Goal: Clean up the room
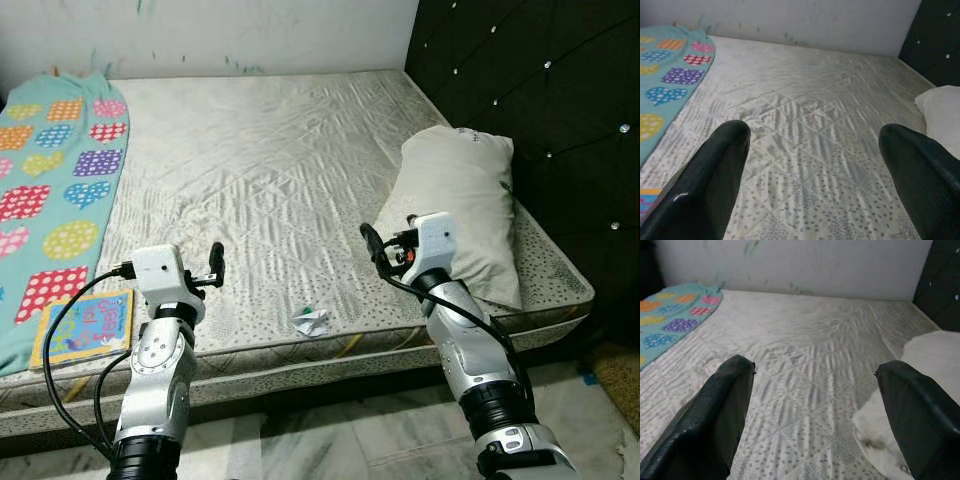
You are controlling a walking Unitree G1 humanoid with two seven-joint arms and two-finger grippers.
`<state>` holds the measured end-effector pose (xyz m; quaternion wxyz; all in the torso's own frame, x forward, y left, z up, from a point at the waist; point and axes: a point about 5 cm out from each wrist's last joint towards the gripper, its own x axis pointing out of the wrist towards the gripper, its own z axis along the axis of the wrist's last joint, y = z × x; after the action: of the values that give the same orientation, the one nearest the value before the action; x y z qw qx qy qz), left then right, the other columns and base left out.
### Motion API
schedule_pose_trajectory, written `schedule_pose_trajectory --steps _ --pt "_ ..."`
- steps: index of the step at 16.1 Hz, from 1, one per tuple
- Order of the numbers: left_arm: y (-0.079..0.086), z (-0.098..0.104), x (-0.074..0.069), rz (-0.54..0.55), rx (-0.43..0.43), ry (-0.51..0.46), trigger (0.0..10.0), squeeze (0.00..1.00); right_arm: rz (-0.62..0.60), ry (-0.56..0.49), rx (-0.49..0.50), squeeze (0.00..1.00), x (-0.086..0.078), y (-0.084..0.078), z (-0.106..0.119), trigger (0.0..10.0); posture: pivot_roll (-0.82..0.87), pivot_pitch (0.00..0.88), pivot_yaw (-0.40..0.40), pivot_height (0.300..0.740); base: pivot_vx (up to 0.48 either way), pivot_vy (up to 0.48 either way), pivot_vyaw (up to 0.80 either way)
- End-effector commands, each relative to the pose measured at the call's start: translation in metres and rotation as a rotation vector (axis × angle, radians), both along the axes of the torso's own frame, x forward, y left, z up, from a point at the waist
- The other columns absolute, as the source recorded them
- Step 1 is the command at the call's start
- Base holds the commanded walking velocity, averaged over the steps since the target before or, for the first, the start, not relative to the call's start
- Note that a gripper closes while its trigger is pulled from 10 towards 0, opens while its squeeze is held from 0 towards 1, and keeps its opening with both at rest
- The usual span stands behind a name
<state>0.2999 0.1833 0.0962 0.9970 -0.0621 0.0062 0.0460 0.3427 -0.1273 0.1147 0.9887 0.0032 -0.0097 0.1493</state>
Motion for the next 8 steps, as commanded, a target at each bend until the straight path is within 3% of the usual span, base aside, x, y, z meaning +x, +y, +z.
schedule_pose_trajectory --steps 1,3,6,8 --pt "-0.001 -0.003 -0.002 -0.016 0.011 0.003 10.0 0.00 -0.056 0.017 0.019 0.00 0.001 -0.006 -0.003 10.0 -0.02 0.000 -0.015 0.740 0.000 0.000 0.00" --pt "0.002 -0.002 -0.004 -0.010 0.029 -0.006 10.0 0.00 -0.141 0.037 0.014 0.00 0.006 -0.015 -0.003 10.0 -0.02 0.000 -0.017 0.740 0.000 0.000 0.00" --pt "0.018 -0.009 -0.015 0.004 0.014 0.013 10.0 0.00 -0.187 0.039 0.011 0.00 0.003 -0.029 -0.005 10.0 -0.02 0.000 -0.016 0.740 0.000 0.000 0.00" --pt "0.020 -0.011 -0.014 0.000 0.020 0.024 10.0 0.00 -0.220 0.056 -0.003 0.00 0.003 -0.036 -0.008 10.0 -0.03 0.000 -0.014 0.740 0.000 0.000 0.00"
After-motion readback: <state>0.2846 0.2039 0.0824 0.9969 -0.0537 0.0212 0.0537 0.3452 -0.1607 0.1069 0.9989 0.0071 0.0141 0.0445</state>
